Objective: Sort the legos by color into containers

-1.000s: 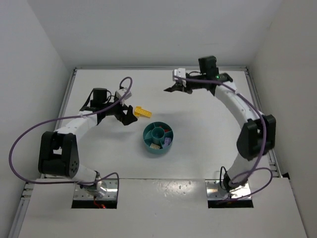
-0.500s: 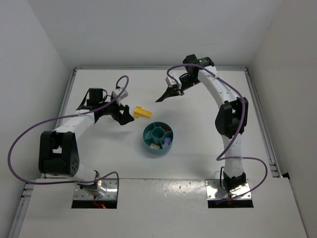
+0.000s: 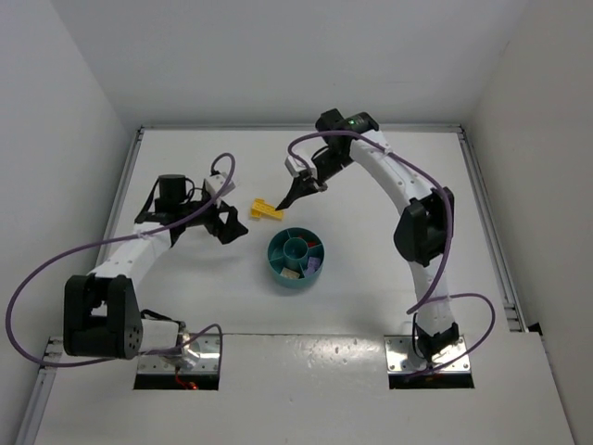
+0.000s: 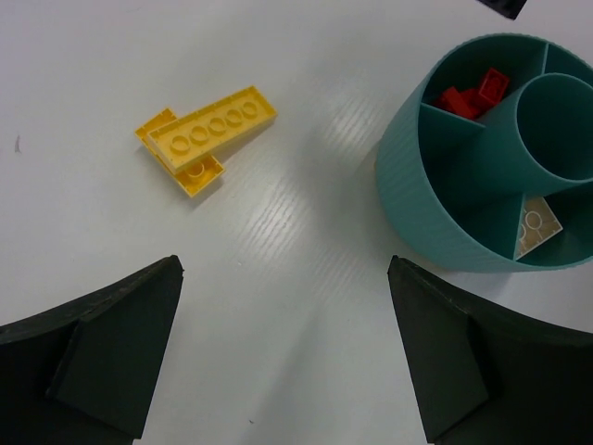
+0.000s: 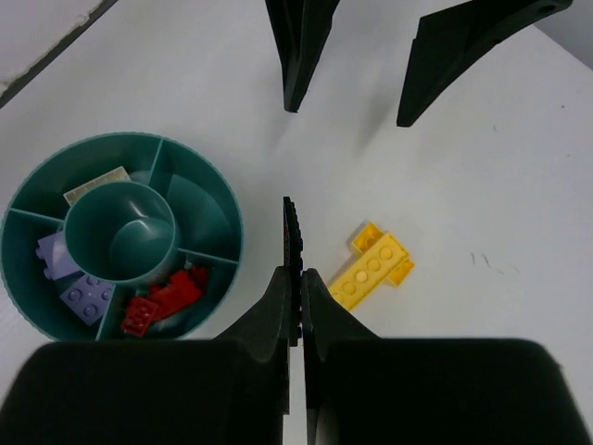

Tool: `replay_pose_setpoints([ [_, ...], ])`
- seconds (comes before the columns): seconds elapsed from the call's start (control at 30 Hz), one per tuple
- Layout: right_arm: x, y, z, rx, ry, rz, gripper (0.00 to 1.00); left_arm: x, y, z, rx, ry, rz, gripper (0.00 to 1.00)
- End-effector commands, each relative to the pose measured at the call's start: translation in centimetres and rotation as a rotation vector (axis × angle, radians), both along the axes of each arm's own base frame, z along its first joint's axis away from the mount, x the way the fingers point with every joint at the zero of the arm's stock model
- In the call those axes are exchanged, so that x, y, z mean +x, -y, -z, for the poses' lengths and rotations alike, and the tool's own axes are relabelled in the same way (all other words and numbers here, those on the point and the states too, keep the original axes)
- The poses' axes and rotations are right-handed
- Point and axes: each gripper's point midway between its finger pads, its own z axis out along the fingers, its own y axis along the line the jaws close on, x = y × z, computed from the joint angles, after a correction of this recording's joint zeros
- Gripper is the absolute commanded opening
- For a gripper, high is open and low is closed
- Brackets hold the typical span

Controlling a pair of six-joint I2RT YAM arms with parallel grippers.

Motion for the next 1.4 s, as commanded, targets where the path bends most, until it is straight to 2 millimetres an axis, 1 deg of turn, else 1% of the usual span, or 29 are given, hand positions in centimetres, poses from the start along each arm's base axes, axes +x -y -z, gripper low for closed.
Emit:
replay_pose_setpoints([
  [0.0,-2.5,-0.4,-1.1,-0.029,-0.034,-0.029,0.00,-0.3,-0.2,-1.5,-0.013,0.071,0.007,1.00],
  [0.03,-2.6,-0.2,-0.5,-0.048,-0.039,-0.027,0.00,-0.3,-0.3,-2.0,-0.007,0.089,-0.001,1.00],
  [0.1,-3.2,-0.6,0.0,-0.063,-0.036,-0.050,0.00,-0.8,-0.3,-1.5,-0.012,0.072,-0.005,1.00],
  [0.13,-3.2,-0.4,0.5,-0.080,-0.028,-0.053,0.00,-0.8,-0.4,-1.9,-0.011,0.080,-0.016,1.00],
  [0.17,-3.7,-0.6,0.4,-0.076,-0.018,-0.069,0.00,-1.0,-0.4,-1.9,-0.011,0.084,-0.016,1.00],
  [0.2,-3.9,-0.8,0.5,-0.086,-0.012,-0.077,0.00,-1.2,-0.5,-1.5,-0.010,0.068,-0.027,1.00],
  [0.23,-3.8,-0.7,0.6,-0.095,-0.007,-0.076,0.00,-1.2,-0.5,-1.8,-0.010,0.080,-0.027,1.00],
  [0.27,-4.3,-0.9,1.0,-0.097,-0.009,-0.091,0.00,-1.5,-0.5,-1.4,-0.016,0.062,-0.032,1.00],
  [0.33,-4.5,-0.8,1.7,-0.120,0.007,-0.111,0.02,-1.5,-0.5,-2.0,-0.016,0.083,-0.032,1.00],
  [0.37,-4.6,-0.6,1.9,-0.125,0.025,-0.122,0.02,-1.8,-0.5,-1.6,-0.016,0.072,-0.032,1.00],
  [0.4,-4.9,-0.8,1.9,-0.125,0.026,-0.131,0.02,-1.7,-0.6,-1.8,-0.016,0.074,-0.044,1.00],
  [0.43,-5.0,-0.7,2.3,-0.132,0.033,-0.138,0.02,-1.7,-0.6,-1.8,-0.016,0.074,-0.044,1.00],
  [0.47,-4.9,-0.7,2.3,-0.129,0.040,-0.143,0.03,-1.7,-0.6,-1.8,-0.016,0.074,-0.044,1.00],
  [0.5,-5.2,-1.0,2.3,-0.128,0.040,-0.152,0.03,-1.8,-0.7,-1.4,-0.010,0.065,-0.053,1.00],
  [0.53,-5.2,-0.9,2.4,-0.136,0.045,-0.152,0.07,-1.9,-0.7,-1.7,-0.010,0.076,-0.053,1.00],
  [0.6,-5.2,-0.7,2.7,-0.146,0.048,-0.158,0.09,-1.9,-0.7,-1.7,-0.015,0.069,-0.057,1.00],
  [0.63,-5.7,-0.9,3.1,-0.148,0.045,-0.174,0.12,-1.9,-0.7,-1.7,-0.015,0.069,-0.057,1.00],
  [0.7,-5.6,-0.8,3.2,-0.152,0.056,-0.179,0.14,-1.9,-0.8,-1.9,-0.010,0.079,-0.064,1.00],
  [0.73,-6.0,-0.9,3.5,-0.166,0.054,-0.190,0.15,-1.9,-0.8,-1.9,-0.010,0.079,-0.064,1.00],
  [0.8,-6.0,-0.9,3.5,-0.166,0.054,-0.190,0.16,-1.8,-1.0,-1.8,-0.004,0.079,-0.071,1.00],
  [0.83,-6.4,-1.2,3.5,-0.166,0.055,-0.199,0.18,-1.8,-1.0,-1.8,-0.004,0.079,-0.071,1.00],
  [1.0,-6.3,-1.2,3.5,-0.161,0.063,-0.205,0.19,-2.0,-1.0,-1.5,-0.004,0.070,-0.071,1.00],
  [1.03,-6.3,-1.3,3.9,-0.162,0.062,-0.211,0.19,-2.0,-1.0,-1.5,-0.004,0.070,-0.071,1.00],
  [1.13,-6.4,-1.6,3.6,-0.154,0.078,-0.224,0.19,-2.0,-1.0,-1.5,-0.004,0.070,-0.071,1.00],
  [1.17,-6.4,-1.6,3.6,-0.154,0.078,-0.224,0.21,-1.9,-1.1,-1.4,0.002,0.070,-0.079,1.00],
  [1.2,-6.4,-1.7,4.1,-0.159,0.068,-0.225,0.21,-1.9,-1.1,-1.4,0.002,0.070,-0.079,1.00],
  [1.23,-6.2,-1.8,3.7,-0.152,0.080,-0.224,0.23,-1.9,-1.1,-1.4,0.002,0.070,-0.079,1.00],
  [1.27,-6.0,-1.9,3.9,-0.153,0.079,-0.224,0.24,-1.9,-1.1,-1.4,0.002,0.070,-0.079,1.00],
  [1.37,-5.2,-2.3,3.1,-0.139,0.122,-0.220,0.32,-1.7,-1.1,-1.3,0.002,0.070,-0.079,1.00],
])
